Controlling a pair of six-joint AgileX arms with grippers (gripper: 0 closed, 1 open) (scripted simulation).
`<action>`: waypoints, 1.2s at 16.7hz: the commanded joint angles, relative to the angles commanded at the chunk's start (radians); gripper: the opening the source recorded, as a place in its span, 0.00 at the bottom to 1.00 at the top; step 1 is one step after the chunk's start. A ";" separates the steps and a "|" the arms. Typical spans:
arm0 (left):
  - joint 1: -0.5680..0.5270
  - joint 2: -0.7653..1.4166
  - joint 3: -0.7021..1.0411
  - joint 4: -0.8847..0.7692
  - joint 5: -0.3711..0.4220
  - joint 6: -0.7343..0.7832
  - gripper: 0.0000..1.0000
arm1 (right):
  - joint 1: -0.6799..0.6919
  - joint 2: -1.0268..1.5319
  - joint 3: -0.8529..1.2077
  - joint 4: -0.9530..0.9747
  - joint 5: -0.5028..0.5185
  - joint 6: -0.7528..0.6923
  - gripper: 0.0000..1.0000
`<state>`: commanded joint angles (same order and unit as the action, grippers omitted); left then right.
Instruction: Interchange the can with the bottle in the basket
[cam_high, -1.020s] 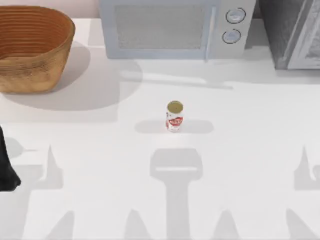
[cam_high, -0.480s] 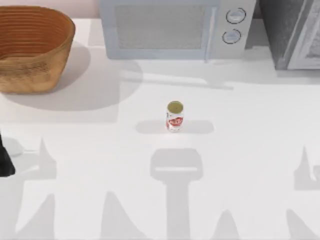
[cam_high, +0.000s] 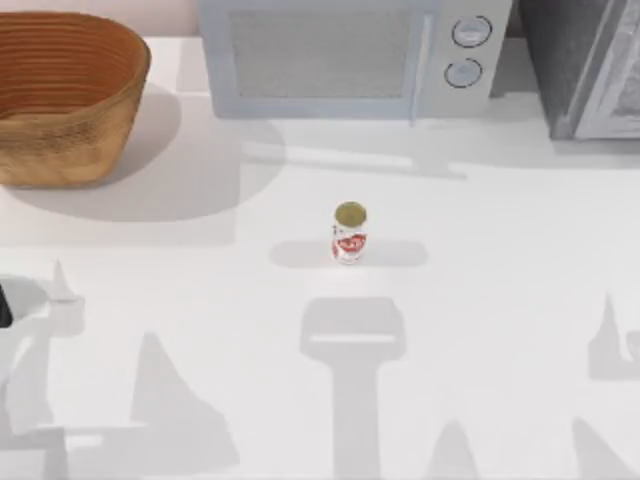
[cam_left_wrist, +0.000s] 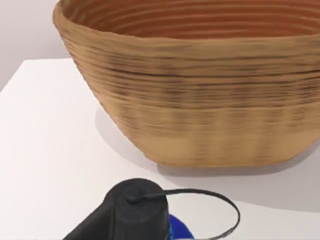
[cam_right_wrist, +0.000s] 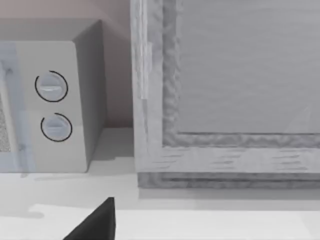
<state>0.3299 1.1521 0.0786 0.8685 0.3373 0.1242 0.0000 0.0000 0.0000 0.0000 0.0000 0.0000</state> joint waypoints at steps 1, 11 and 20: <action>0.023 0.088 0.007 0.064 0.026 0.009 1.00 | 0.000 0.000 0.000 0.000 0.000 0.000 1.00; 0.169 0.616 0.036 0.436 0.169 0.062 1.00 | 0.000 0.000 0.000 0.000 0.000 0.000 1.00; 0.136 0.676 0.087 0.450 0.139 0.050 1.00 | 0.000 0.000 0.000 0.000 0.000 0.000 1.00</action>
<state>0.4658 1.8279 0.1656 1.3189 0.4765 0.1740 0.0000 0.0000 0.0000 0.0000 0.0000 0.0000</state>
